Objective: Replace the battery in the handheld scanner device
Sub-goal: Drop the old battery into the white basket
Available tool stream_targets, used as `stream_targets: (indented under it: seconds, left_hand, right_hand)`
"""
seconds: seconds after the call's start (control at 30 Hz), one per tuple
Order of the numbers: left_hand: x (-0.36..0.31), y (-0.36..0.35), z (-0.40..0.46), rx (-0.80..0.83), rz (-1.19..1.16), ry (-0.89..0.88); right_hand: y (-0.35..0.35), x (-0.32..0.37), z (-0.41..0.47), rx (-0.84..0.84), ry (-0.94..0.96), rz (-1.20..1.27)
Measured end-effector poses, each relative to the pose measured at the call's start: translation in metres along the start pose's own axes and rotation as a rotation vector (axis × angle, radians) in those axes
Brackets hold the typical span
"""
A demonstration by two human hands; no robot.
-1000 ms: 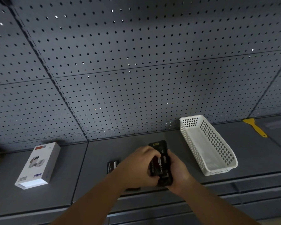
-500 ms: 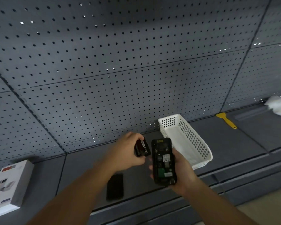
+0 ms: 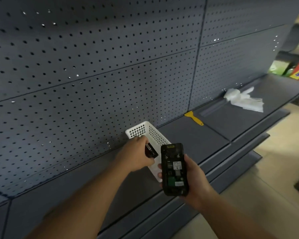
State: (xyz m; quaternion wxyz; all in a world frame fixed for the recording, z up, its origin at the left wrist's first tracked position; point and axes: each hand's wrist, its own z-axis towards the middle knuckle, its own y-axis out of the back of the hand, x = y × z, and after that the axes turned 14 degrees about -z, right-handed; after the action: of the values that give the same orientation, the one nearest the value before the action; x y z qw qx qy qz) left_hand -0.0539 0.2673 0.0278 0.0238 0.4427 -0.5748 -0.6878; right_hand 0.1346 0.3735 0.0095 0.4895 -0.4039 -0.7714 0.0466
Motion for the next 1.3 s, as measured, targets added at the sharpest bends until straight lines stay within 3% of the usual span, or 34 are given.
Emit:
stream_targets:
  seconds: [0.4, 0.93, 1.03, 1.3]
  left_hand:
    - [-0.031, -0.050, 0.047, 0.233, 0.305, 0.082]
    - [-0.035, -0.078, 0.055, 0.339, 0.511, 0.141]
    - [-0.033, -0.072, 0.052, 0.290, 0.509, 0.091]
    - [-0.027, -0.031, 0.030, -0.022, 0.311, -0.105]
  right_hand:
    - [0.037, 0.021, -0.020, -0.085, 0.059, 0.100]
    - [0.041, 0.024, -0.025, -0.132, 0.072, 0.109]
    - [0.034, 0.022, -0.023, -0.121, 0.076, 0.094]
    - [0.003, 0.010, -0.014, -0.058, 0.037, 0.038]
